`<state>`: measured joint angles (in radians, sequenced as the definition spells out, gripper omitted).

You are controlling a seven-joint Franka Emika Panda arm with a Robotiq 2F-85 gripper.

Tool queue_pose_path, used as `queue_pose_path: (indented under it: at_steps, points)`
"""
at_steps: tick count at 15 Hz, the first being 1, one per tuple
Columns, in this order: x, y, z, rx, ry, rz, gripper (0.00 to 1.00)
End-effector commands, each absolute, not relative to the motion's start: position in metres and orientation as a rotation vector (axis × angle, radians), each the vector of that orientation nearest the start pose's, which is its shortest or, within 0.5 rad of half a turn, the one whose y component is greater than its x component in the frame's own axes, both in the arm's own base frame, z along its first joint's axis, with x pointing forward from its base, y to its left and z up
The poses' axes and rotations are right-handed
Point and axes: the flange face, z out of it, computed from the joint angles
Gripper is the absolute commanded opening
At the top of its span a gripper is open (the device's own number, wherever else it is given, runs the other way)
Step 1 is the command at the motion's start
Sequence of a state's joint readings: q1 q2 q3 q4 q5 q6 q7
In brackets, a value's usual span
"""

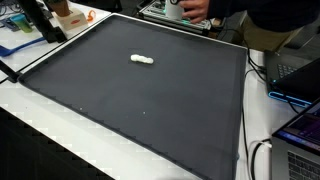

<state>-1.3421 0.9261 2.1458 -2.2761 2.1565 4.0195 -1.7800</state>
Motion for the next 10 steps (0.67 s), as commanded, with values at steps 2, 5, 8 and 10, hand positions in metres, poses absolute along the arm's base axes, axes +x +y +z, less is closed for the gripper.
queue_pose_path:
  at_steps: [2,5,8,10]
  points:
    - [0.3678,0.0933,0.4623,-2.563,0.226,-0.552,0.64]
    - [0.3672,0.0929,0.4622,-2.577,0.230,-0.549,0.55]
    - [0.3677,0.0940,0.4614,-2.583,0.233,-0.541,0.95]
    - [0.3672,0.0953,0.4614,-2.582,0.229,-0.537,1.00]
